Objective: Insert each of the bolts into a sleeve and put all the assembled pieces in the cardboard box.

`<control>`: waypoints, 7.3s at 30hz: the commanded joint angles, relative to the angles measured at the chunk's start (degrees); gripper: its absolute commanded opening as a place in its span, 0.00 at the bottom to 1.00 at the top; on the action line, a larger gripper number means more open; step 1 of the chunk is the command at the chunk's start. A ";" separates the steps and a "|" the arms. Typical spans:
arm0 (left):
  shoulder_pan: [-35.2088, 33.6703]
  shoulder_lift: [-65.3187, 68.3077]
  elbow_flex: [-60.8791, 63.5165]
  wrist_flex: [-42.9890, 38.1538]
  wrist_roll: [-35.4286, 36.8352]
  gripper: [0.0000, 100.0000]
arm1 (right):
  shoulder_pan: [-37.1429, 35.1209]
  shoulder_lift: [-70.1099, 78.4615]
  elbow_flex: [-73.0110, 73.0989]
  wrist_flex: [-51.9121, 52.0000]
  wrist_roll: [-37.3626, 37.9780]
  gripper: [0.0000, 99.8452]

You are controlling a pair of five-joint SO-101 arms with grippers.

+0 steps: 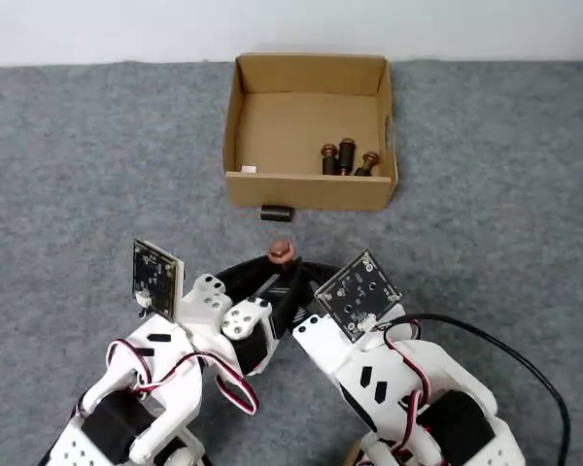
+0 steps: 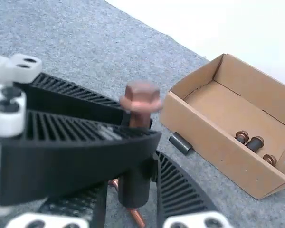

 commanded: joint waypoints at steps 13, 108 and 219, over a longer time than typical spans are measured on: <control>-8.00 0.09 -10.15 11.52 -2.81 0.22 | 3.91 -0.04 -2.81 -2.07 0.09 0.01; -41.58 -0.88 31.52 -16.79 -9.49 0.00 | 14.29 111.60 -97.76 27.38 23.65 0.01; -16.88 20.13 -13.67 19.60 9.67 0.01 | 47.16 39.08 -31.47 39.52 -16.35 0.01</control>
